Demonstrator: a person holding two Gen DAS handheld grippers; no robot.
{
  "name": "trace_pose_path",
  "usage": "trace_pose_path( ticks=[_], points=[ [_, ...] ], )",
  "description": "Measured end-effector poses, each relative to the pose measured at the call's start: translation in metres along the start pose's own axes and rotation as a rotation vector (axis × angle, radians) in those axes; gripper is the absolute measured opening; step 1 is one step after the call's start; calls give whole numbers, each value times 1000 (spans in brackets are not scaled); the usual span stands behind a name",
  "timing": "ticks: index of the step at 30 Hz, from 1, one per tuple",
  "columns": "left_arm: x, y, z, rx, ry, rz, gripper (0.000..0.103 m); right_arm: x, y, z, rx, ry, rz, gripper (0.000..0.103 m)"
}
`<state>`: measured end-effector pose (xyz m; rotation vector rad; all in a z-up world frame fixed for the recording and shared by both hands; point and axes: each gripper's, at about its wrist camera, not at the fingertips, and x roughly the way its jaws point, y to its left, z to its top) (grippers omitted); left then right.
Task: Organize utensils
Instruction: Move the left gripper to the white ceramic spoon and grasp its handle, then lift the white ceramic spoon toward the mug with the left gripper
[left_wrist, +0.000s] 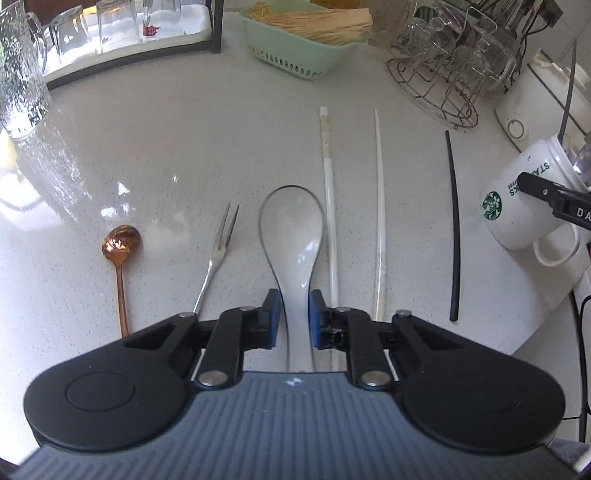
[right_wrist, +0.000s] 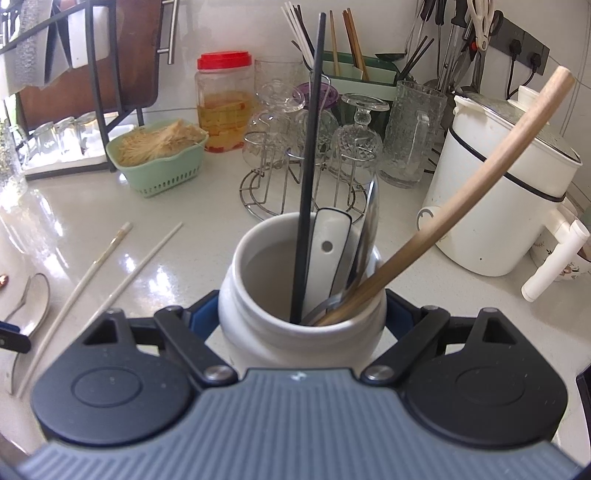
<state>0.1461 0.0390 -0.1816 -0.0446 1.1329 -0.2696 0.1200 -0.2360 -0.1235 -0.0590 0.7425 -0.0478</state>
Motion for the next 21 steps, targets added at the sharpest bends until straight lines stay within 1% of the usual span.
trace_pose_path(
  ticks=[5, 10, 16, 19, 21],
  points=[
    [-1, -4, 5, -2, -13, 18, 18, 0, -1, -1, -1, -7, 2, 91],
    [-7, -5, 14, -39, -10, 4, 18, -2, -2, -3, -4, -21, 4, 92],
    [-13, -2, 22, -161, 26, -84, 17, -4, -3, -5, -8, -35, 7, 92],
    [-15, -1, 28, -219, 29, -110, 17, -4, -2, -5, -6, -40, 7, 92],
    [-12, 4, 30, -298, 50, -159, 17, -5, -2, -6, -7, -43, 6, 92]
  ],
)
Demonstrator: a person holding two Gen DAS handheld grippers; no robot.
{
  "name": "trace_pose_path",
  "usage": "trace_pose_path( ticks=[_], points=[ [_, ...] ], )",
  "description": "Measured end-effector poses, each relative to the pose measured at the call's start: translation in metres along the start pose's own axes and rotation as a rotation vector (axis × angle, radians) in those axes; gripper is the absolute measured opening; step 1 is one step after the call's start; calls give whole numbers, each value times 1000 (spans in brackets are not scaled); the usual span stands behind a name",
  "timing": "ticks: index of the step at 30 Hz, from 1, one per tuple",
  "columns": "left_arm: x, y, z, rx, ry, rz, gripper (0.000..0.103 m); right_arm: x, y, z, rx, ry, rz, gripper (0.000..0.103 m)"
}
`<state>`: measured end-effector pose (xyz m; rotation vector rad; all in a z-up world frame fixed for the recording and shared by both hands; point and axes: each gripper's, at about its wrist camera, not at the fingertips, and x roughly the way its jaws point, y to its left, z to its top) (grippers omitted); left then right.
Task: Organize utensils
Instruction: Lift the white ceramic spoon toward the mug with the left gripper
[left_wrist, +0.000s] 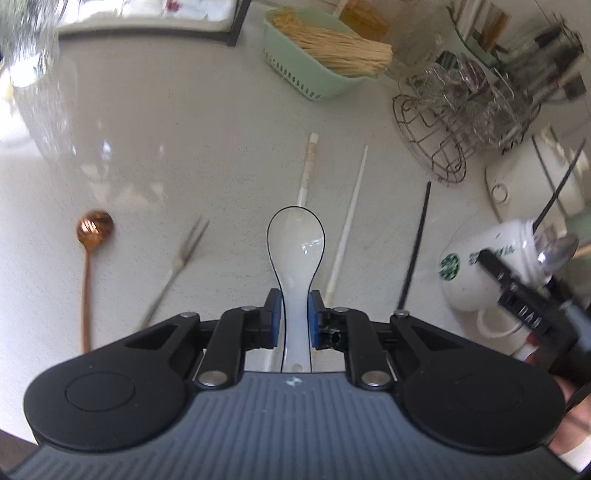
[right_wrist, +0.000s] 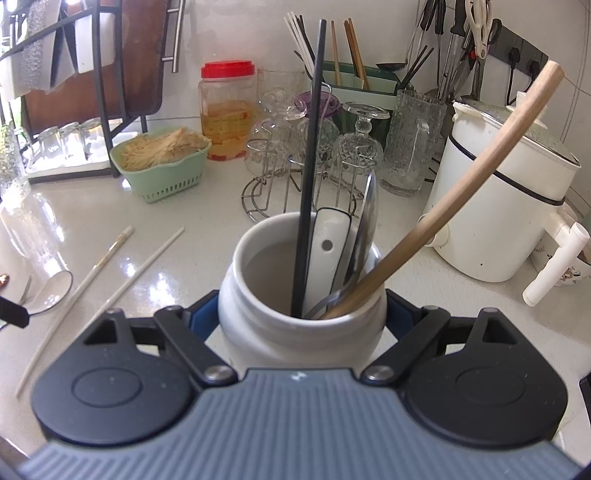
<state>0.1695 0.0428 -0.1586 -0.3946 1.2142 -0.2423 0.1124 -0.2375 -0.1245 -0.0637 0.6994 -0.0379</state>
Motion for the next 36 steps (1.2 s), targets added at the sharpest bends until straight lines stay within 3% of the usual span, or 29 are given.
trace_pose_path(
  ticks=[3, 6, 13, 25, 32, 36],
  points=[
    [-1, 3, 5, -102, 16, -68, 17, -1, 0, 0, -1, -2, 1, 92],
    [-6, -3, 11, -119, 15, -101, 17, -1, 0, -1, 0, -5, 2, 92],
    [-30, -44, 29, -38, 52, -149, 17, -1, 0, -1, -2, -7, 2, 92],
    [-67, -151, 67, 170, 206, -218, 17, -3, 1, -3, 5, -23, -4, 92],
    [-49, -208, 77, 230, 361, -225, 17, -3, 0, -3, 5, -29, 0, 92],
    [-28, -226, 79, 215, 453, -213, 17, -4, 0, -3, 2, -31, 4, 92]
  ],
)
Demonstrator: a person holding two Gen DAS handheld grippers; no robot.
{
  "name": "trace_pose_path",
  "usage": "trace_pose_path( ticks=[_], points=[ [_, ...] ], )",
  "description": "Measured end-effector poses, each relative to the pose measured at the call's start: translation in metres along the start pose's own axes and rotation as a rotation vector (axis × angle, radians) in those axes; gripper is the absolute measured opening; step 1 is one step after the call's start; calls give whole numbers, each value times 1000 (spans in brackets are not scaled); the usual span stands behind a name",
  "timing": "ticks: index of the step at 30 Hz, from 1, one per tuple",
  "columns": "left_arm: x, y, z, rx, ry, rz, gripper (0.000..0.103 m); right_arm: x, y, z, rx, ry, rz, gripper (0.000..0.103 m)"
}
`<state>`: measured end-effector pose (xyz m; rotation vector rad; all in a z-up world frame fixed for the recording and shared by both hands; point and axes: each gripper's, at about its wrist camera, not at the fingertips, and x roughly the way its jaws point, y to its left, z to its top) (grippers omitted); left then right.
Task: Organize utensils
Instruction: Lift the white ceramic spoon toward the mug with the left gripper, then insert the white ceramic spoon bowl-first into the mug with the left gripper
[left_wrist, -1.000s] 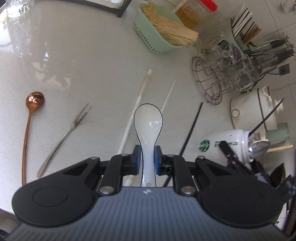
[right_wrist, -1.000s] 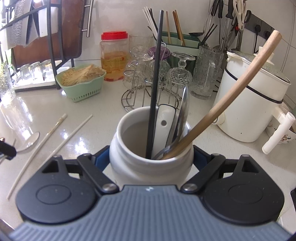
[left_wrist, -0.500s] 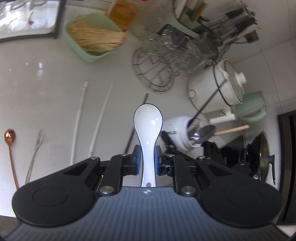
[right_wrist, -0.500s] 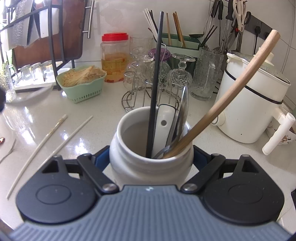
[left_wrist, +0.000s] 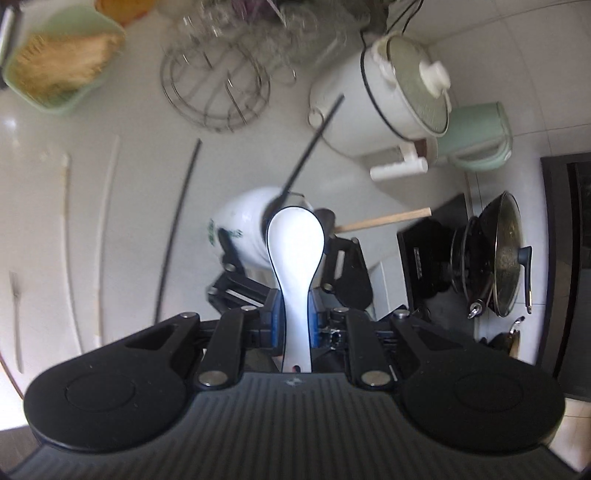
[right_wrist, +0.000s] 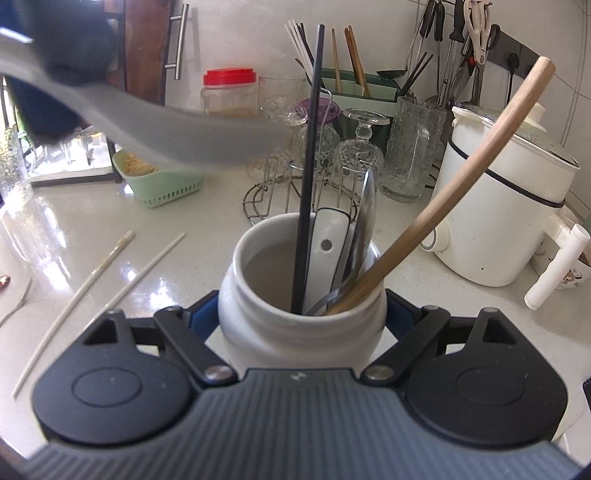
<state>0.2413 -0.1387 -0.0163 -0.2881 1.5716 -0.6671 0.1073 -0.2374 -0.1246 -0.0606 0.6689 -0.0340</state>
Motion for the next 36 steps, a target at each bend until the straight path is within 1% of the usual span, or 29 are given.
trace_pose_path(
  ticks=[4, 8, 13, 16, 20, 24, 29, 32, 34, 35, 36],
  points=[
    [24, -2, 15, -52, 71, 15, 17, 0, -1, 0, 0, -3, 4, 92],
    [37, -2, 24, -104, 125, 39, 17, 0, -2, 0, 0, -5, 5, 92],
    [44, 1, 36, -181, 150, 77, 18, 0, -1, -2, 0, -12, 7, 92],
    [48, 5, 43, -249, 168, 85, 18, -1, -2, -3, 1, -18, 9, 91],
    [56, 3, 48, -283, 203, 108, 17, 0, -3, -5, 4, -22, 16, 91],
    [61, 0, 50, -278, 206, 143, 17, 1, -5, -5, 11, -20, 26, 91],
    [62, 1, 51, -262, 175, 140, 18, 3, -7, -4, 37, -16, 38, 91],
    [58, -1, 50, -220, 147, 134, 18, 3, -8, -4, 34, -15, 41, 91],
    [53, -2, 48, -199, 130, 125, 23, 4, -9, -3, 30, -15, 44, 91],
    [51, -2, 46, -192, 116, 116, 32, 4, -9, -3, 28, -15, 46, 91],
    [48, -1, 44, -183, 101, 110, 43, 3, -9, -4, 28, -14, 47, 91]
  ],
)
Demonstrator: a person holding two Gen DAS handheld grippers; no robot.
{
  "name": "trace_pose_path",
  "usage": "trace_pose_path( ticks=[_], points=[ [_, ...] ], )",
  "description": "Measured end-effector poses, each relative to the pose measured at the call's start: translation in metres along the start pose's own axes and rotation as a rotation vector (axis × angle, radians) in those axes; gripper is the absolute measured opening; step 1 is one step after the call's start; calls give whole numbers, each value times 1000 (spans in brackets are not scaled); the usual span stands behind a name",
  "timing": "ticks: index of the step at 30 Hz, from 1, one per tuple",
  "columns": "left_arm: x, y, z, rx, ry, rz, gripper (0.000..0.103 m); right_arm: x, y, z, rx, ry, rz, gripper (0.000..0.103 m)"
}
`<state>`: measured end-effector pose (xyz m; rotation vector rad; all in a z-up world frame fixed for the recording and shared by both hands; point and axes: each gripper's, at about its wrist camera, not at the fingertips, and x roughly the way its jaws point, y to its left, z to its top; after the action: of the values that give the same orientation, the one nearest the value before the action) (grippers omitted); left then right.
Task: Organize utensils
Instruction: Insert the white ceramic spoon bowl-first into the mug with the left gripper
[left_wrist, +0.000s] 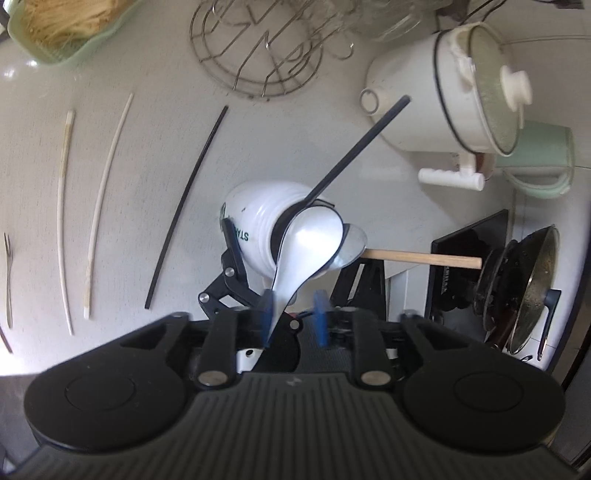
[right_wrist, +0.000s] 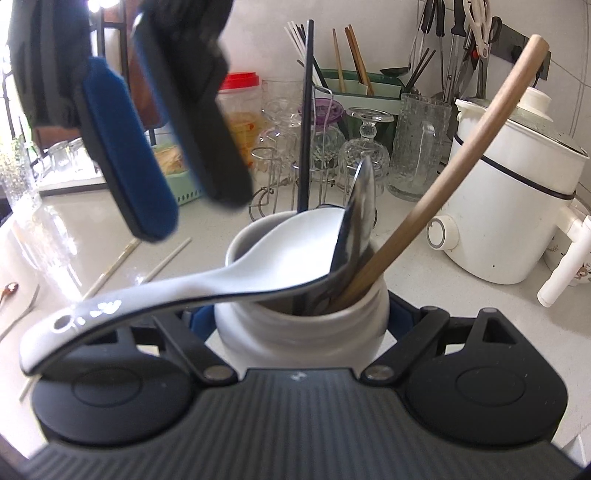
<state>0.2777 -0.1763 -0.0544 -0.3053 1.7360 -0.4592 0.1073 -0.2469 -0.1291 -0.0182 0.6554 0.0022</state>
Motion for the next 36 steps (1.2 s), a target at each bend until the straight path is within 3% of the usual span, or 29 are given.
trace_pose_path(
  ticks=[4, 10, 16, 23, 27, 29, 34, 36],
  points=[
    [-9, 20, -14, 0, -73, -63, 49, 1, 0, 1, -1, 3, 2, 91],
    [0, 85, -47, -142, -130, -320, 49, 0, -4, -1, 21, 0, 24, 91],
    [19, 128, -75, -249, -156, -475, 48, 1, -4, 1, 16, 1, 30, 91],
    [48, 146, -86, -309, -139, -658, 48, 1, -4, 1, 14, -2, 39, 91],
    [61, 147, -89, -324, -130, -684, 46, 1, -4, 0, 13, -2, 36, 91],
    [66, 148, -90, -334, -127, -688, 37, 1, -3, 0, 12, -2, 36, 91],
    [67, 153, -94, -339, -152, -691, 31, 2, -4, 1, 16, -1, 43, 91],
    [63, 155, -95, -339, -162, -689, 19, 2, -5, 0, 12, -3, 44, 91]
  ],
)
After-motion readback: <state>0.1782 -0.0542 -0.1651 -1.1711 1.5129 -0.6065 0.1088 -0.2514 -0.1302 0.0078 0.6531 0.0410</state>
